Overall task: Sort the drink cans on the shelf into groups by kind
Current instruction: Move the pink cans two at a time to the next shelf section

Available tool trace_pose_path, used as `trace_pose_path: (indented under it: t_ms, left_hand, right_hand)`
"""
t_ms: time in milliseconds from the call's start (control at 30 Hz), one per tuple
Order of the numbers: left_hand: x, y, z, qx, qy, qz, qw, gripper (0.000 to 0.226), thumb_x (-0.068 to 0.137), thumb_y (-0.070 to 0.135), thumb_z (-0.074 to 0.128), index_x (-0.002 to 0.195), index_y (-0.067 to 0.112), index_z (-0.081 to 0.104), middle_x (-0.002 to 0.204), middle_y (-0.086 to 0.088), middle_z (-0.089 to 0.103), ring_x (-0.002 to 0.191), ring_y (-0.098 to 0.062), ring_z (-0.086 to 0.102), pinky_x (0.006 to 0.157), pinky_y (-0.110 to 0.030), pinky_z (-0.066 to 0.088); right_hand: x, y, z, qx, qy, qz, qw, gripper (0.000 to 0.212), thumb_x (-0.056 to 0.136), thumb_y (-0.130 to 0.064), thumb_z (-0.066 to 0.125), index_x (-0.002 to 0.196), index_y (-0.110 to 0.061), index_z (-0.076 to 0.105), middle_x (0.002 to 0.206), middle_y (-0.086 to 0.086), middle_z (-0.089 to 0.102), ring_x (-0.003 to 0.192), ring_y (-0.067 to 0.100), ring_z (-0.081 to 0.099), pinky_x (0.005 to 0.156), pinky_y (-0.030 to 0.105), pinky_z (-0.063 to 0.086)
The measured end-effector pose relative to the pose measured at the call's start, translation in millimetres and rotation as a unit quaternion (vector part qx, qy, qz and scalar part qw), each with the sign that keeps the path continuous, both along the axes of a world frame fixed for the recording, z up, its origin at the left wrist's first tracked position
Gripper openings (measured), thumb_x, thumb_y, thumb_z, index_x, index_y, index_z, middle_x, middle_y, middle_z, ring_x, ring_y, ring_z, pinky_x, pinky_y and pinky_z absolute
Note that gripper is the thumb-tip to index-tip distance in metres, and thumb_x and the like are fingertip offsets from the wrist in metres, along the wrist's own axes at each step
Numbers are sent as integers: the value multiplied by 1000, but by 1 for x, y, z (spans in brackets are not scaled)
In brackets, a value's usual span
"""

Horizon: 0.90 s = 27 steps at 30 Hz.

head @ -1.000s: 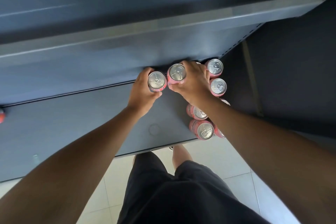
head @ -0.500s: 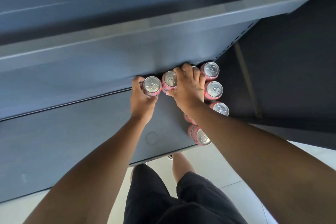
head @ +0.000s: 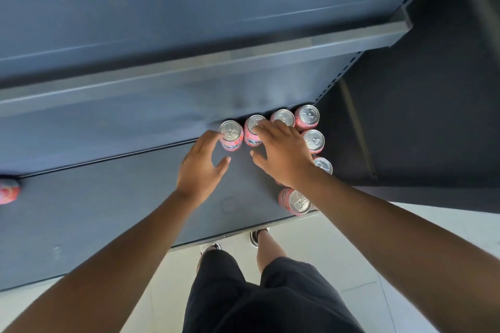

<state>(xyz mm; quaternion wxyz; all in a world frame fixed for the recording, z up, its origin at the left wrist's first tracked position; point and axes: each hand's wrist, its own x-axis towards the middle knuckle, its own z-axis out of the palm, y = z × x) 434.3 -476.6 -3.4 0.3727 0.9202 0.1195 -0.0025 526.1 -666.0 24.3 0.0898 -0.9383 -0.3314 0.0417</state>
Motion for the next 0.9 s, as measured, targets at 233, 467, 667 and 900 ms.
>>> trace_pose_path:
  t_ms: [233, 467, 667, 900]
  left_hand:
    - [-45, 18, 44, 214, -10, -36, 976, 48, 88, 50, 45, 130, 26, 48, 140, -2, 56, 124, -27, 53, 102, -49, 45]
    - [-94, 23, 92, 293, 18, 24, 956, 55, 89, 54, 40, 135, 25, 49, 144, -1, 50, 128, -30, 51, 105, -58, 43]
    - [-151, 38, 119, 345, 10, 60, 937, 50, 92, 50, 48, 134, 23, 48, 144, -4, 50, 124, -34, 54, 101, -61, 44]
    - [-270, 71, 148, 360, 37, 120, 925, 55, 92, 55, 40, 138, 25, 44, 146, -4, 49, 129, -37, 51, 104, -62, 41]
  right_hand:
    - [-8, -2, 45, 22, -10, 107, 994, 45, 81, -40, 66, 118, -14, 62, 131, 2, 59, 115, 32, 56, 85, 42, 50]
    - [-26, 26, 76, 11, -1, 215, 976, 46, 89, -43, 57, 125, -15, 59, 141, 3, 53, 126, 32, 50, 95, 47, 47]
    - [-71, 61, 109, 7, -26, 266, 964, 48, 90, -44, 60, 130, -17, 57, 141, 1, 54, 125, 33, 52, 93, 47, 48]
    - [-173, 122, 141, -15, -17, 316, 948, 55, 98, -48, 44, 147, -23, 38, 158, -3, 33, 141, 28, 33, 103, 46, 37]
